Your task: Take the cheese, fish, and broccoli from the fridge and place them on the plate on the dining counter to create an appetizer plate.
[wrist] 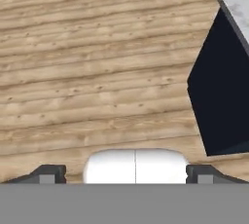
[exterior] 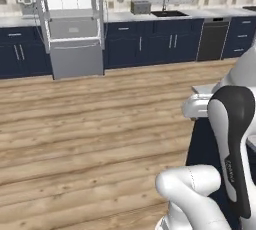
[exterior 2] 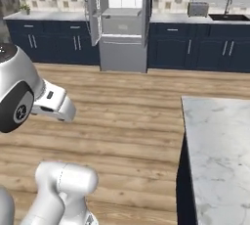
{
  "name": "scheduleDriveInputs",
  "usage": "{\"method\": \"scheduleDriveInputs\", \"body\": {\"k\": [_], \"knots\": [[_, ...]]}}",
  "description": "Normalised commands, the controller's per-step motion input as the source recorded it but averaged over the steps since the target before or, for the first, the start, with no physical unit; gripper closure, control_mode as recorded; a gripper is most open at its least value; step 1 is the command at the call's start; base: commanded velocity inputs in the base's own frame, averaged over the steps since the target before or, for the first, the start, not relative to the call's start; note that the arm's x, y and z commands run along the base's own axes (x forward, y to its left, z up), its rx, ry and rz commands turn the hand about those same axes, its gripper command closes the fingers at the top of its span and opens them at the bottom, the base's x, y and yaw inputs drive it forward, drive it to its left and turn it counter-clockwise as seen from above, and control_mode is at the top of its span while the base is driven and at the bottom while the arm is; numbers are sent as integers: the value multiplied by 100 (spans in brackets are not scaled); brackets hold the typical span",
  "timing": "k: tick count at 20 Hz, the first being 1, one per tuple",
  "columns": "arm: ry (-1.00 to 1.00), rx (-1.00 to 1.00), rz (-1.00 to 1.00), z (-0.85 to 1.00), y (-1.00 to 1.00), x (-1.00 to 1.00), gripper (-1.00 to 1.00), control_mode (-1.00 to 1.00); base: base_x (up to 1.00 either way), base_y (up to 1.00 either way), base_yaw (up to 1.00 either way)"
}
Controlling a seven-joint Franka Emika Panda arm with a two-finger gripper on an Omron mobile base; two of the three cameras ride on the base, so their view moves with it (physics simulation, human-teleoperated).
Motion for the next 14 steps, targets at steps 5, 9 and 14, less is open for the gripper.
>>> {"method": "scheduleDriveInputs", "body": {"k": [5,9,14], "knots": [[0,0,0,0,0,0,-100,100,100,25,0],[0,0,0,0,0,0,-100,100,100,0,0],[0,0,0,0,0,0,-100,100,100,12,0]]}}
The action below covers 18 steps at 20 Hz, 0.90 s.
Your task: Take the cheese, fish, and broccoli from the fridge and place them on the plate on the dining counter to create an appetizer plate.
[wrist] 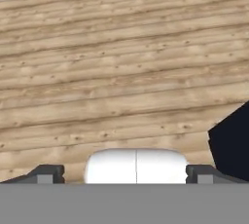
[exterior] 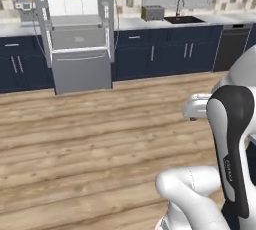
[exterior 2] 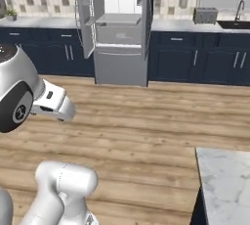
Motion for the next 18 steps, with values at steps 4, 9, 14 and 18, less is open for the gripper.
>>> {"method": "scheduleDriveInputs", "body": {"k": [4,9,14,18], "knots": [[0,0,0,0,0,0,-100,100,100,34,0],[0,0,0,0,0,0,-100,100,100,51,0],[0,0,0,0,0,0,-100,100,100,68,0],[0,0,0,0,0,0,-100,100,100,34,0]]}}
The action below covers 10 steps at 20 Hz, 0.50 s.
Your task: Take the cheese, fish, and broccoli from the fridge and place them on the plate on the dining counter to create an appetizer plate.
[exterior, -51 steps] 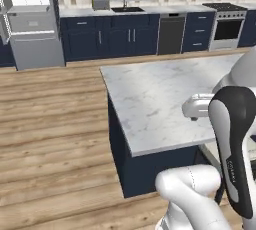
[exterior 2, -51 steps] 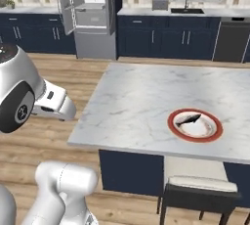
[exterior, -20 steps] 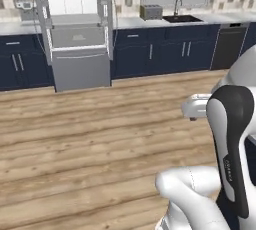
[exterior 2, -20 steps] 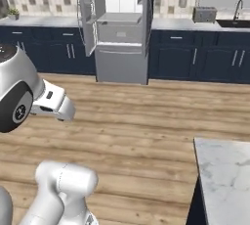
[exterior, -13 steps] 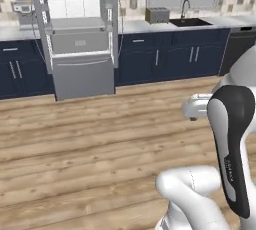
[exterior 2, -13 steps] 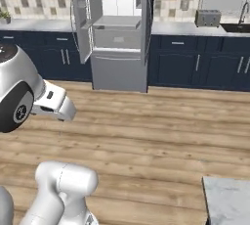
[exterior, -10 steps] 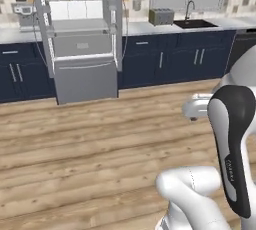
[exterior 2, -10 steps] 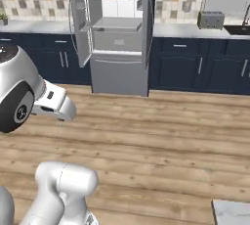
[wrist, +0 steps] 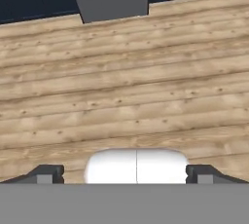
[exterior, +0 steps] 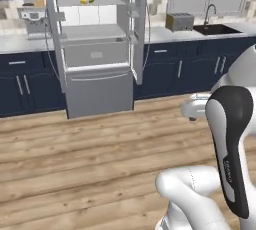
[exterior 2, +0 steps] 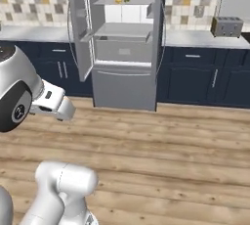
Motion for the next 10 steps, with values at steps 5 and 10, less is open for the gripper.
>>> {"method": "scheduleDriveInputs", "body": {"k": [5,10], "knots": [[0,0,0,0,0,0,-100,100,100,4,0],[0,0,0,0,0,0,-100,100,100,23,0]]}}
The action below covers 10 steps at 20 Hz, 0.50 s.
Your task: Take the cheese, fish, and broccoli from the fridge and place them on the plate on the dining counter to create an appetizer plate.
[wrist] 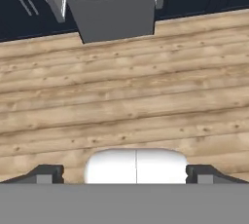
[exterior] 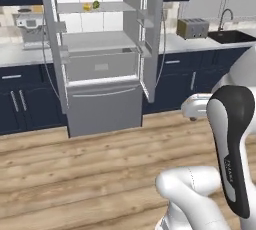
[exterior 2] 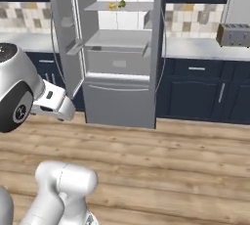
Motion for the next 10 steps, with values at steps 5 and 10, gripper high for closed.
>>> {"method": "scheduleDriveInputs", "body": {"k": [5,10], "knots": [[0,0,0,0,0,0,-100,100,100,33,0],[0,0,0,0,0,0,-100,100,100,47,0]]}}
